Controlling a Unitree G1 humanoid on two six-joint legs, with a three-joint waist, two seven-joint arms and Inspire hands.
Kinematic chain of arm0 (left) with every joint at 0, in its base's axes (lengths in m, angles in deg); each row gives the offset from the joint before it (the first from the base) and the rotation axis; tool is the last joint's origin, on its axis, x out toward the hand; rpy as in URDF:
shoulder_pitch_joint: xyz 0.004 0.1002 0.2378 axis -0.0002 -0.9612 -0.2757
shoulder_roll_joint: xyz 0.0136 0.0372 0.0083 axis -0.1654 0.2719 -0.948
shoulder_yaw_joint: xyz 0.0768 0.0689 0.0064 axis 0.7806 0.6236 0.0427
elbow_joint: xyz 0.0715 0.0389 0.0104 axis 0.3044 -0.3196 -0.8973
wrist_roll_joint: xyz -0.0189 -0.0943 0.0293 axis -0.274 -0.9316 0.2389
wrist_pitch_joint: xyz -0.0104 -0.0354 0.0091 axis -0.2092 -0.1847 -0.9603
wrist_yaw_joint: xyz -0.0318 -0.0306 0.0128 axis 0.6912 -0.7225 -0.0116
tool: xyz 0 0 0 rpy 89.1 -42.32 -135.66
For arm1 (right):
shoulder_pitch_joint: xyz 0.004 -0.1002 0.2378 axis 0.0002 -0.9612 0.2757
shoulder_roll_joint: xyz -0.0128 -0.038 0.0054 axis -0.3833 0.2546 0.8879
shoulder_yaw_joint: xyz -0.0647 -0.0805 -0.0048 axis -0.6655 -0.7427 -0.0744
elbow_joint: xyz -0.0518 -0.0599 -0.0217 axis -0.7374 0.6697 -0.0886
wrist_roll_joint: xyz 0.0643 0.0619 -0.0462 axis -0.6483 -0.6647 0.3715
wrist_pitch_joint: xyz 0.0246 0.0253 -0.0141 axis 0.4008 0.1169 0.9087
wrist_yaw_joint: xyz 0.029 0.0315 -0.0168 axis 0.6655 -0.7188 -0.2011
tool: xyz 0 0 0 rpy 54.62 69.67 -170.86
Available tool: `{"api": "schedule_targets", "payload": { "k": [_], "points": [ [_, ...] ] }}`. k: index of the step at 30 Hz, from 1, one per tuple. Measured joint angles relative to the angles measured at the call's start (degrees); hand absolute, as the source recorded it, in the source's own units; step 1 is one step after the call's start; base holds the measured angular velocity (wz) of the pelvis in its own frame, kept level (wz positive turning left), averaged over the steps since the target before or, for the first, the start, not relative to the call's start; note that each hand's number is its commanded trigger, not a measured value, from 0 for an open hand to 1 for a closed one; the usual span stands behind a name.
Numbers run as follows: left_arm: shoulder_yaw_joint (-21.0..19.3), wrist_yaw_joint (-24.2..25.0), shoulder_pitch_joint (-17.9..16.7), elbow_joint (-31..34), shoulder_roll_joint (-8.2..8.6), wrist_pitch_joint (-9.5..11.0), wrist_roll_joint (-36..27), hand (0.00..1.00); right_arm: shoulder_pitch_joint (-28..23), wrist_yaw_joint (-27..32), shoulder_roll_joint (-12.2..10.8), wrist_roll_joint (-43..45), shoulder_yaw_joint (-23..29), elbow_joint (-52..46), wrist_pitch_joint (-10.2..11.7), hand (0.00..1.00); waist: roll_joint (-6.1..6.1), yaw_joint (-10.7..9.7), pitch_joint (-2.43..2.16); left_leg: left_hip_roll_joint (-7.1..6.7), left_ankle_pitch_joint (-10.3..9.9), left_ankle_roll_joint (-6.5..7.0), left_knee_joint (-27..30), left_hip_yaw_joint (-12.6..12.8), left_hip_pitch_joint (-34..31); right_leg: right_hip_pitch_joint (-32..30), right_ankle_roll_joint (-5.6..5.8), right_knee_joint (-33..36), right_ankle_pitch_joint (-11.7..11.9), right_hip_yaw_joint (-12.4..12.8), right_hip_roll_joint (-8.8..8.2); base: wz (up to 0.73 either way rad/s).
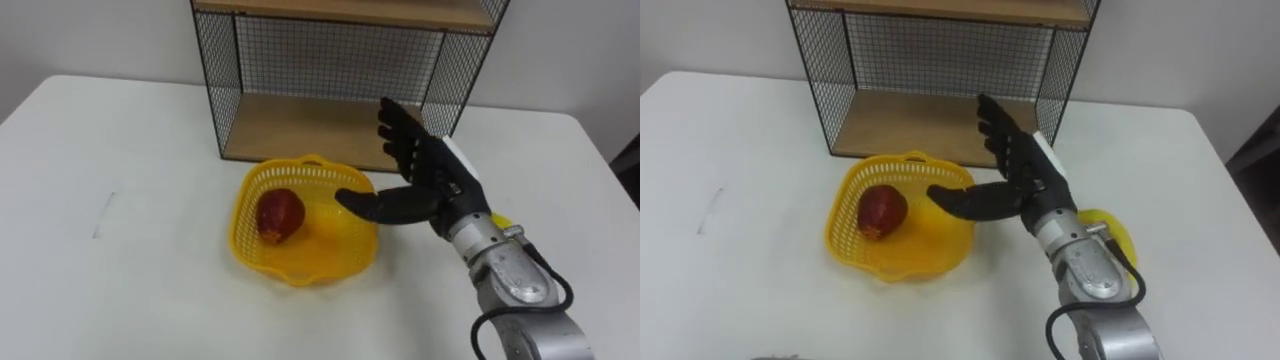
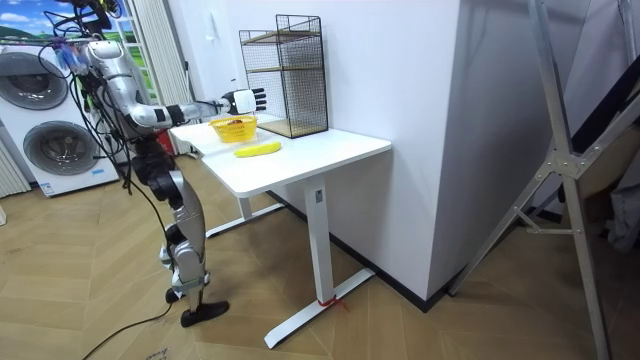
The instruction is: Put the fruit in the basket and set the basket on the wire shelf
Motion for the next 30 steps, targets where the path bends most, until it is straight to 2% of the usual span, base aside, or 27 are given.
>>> {"api": "schedule_targets", "payload": {
  "k": [6, 13, 19, 23, 27, 30],
  "points": [
    [-0.3, -0.3, -0.1, 0.2, -0.02, 0.0, 0.0, 0.00, -0.6, 3.5, 0.2, -5.4, 1.6, 0.2, 0.0, 0.00, -0.23, -1.4, -0.13, 0.08, 0.0, -0.01, -0.2, 0.6, 0.5, 0.0, -0.01, 0.2, 0.0, 1.1, 0.20, -0.07],
    [-1.1, -1.5, -0.1, 0.2, -0.03, -0.1, 0.0, 0.00, -1.3, 6.4, 0.3, -6.0, 3.0, -0.1, 0.0, 0.00, -0.69, -2.4, -0.50, 0.09, 0.0, -0.01, -0.3, 1.4, 0.3, -0.6, -0.01, 0.2, 0.0, 1.7, 0.35, -0.04],
    [-2.3, -1.9, -0.3, -0.3, -0.06, 0.0, -0.6, 0.00, -1.3, 10.8, 0.7, 0.1, 5.6, -0.3, 0.1, 0.00, -0.90, -2.9, -0.61, 0.12, 0.0, -0.01, -0.2, 1.3, 0.8, 0.0, 0.02, -0.1, 0.1, 1.5, 0.32, 0.00],
    [-2.4, -2.0, -1.0, -0.1, -0.13, 0.1, -0.5, 0.00, -2.1, 14.4, 2.4, 7.3, 7.0, -0.2, 0.2, 0.00, -0.82, -3.7, -0.49, 0.19, -0.1, -0.08, -0.5, 1.5, 0.9, 0.0, 0.02, 0.0, 0.1, 1.4, 0.40, 0.00],
    [-3.5, -2.0, -1.8, 1.3, -0.15, 0.1, -0.5, 0.00, -4.4, 17.6, 2.5, 12.4, 8.4, 0.5, 0.2, 0.00, -0.72, -3.7, -0.36, 0.31, -0.1, -0.17, -0.6, 1.6, 0.9, -0.2, -0.06, 0.0, 0.1, 1.5, 0.51, -0.01],
    [-4.6, -2.1, -1.9, 1.4, -0.16, 0.4, -0.6, 0.00, -4.8, 19.2, 2.5, 12.7, 9.0, 2.8, 0.2, 0.00, -0.80, -3.7, -0.19, 0.31, -0.1, -0.17, -0.7, 1.9, 0.8, -0.6, -0.10, 0.1, 0.1, 1.9, 0.52, -0.07]
  ]
}}
